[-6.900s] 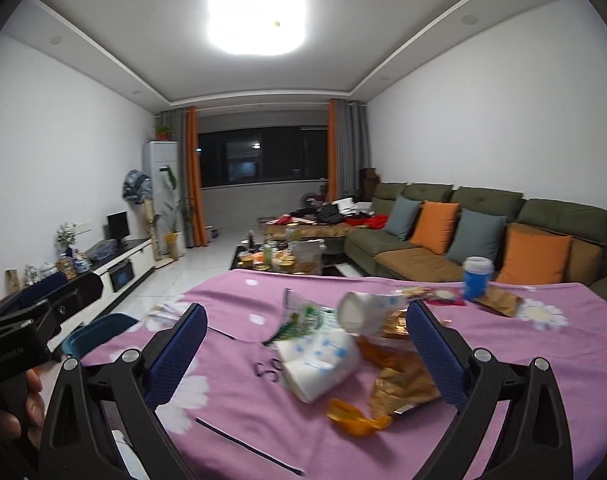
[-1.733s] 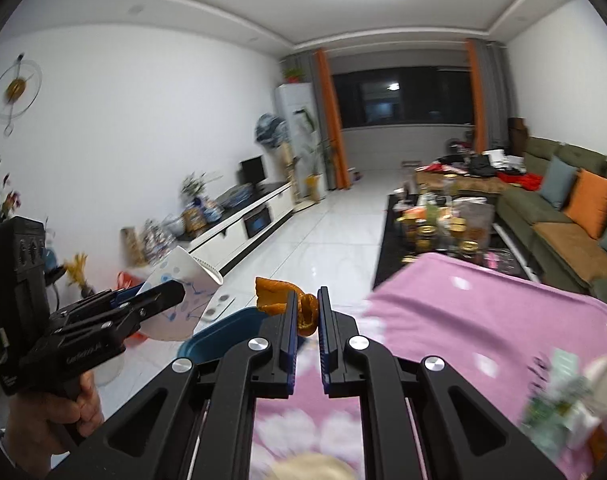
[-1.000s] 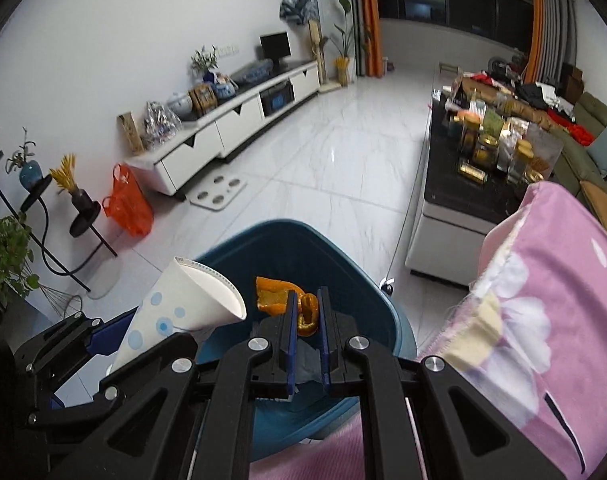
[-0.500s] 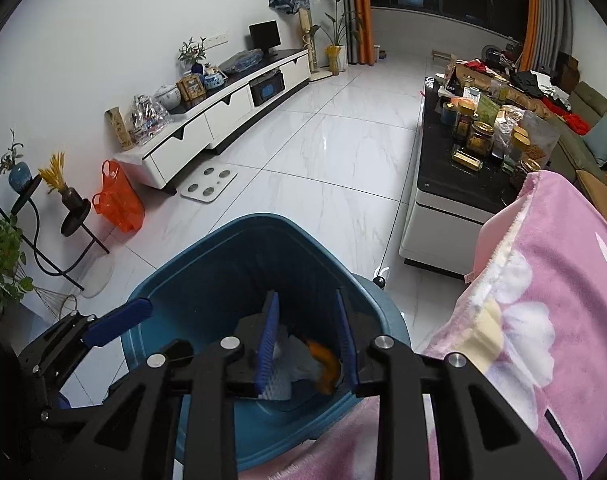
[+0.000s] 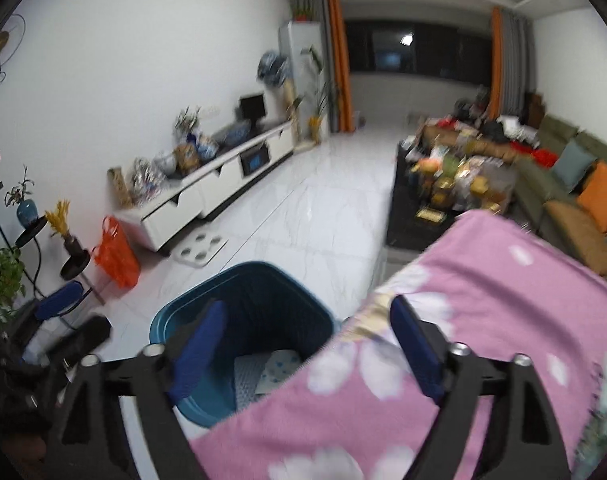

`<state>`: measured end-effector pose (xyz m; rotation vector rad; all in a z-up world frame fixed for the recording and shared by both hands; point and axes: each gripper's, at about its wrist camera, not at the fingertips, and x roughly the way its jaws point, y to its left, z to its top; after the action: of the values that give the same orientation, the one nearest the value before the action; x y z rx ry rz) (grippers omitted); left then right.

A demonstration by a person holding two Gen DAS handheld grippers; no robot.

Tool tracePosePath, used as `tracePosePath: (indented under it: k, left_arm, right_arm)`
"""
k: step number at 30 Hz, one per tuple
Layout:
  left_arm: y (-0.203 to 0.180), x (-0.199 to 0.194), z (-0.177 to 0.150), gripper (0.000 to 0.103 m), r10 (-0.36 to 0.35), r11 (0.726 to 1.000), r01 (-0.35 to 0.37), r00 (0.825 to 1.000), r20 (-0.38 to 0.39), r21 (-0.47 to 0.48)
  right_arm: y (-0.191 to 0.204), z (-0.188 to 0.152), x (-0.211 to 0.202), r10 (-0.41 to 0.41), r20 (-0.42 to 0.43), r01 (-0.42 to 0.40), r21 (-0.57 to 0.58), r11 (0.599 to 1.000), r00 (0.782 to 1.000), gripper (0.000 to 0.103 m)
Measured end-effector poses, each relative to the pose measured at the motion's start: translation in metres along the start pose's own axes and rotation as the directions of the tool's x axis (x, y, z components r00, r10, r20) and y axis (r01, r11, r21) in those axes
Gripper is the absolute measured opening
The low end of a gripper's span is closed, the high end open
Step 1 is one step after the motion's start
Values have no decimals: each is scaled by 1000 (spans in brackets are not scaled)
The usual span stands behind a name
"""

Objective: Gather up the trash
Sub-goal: 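Move both tools back over the table toward the remaining trash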

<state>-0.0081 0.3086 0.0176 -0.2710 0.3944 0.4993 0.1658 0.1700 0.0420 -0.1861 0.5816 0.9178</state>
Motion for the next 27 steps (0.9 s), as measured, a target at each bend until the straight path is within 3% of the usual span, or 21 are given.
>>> tracePosePath:
  k: [4, 9, 14, 18, 26, 27]
  left_arm:
    - [-13, -32, 3, 98, -5, 1000, 5, 999, 54, -11]
    - [-57, -64, 6, 98, -81, 997, 80, 990, 117, 11]
    - [-119, -80, 4, 98, -181, 981, 168, 972, 148, 96]
    - [-167, -90, -5, 98, -262, 959, 240, 955, 142, 154]
    - [-244, -100, -38, 98, -403, 892, 381, 914, 46, 242]
    - [-251, -101, -42, 98, -412, 886, 390, 910, 39, 252]
  right_arm:
    - [-12, -18, -47, -51, 88, 51, 12, 999, 995, 95]
    - [-40, -49, -106, -126, 171, 115, 75, 991, 977, 96]
    - [-67, -80, -157, -232, 203, 212, 116, 970, 951, 96]
    - [-91, -108, -203, -333, 240, 292, 190, 937, 912, 96]
    - [-121, -155, -273, -526, 256, 453, 294, 841, 811, 96]
    - [-125, -159, -277, -534, 255, 457, 305, 835, 806, 96]
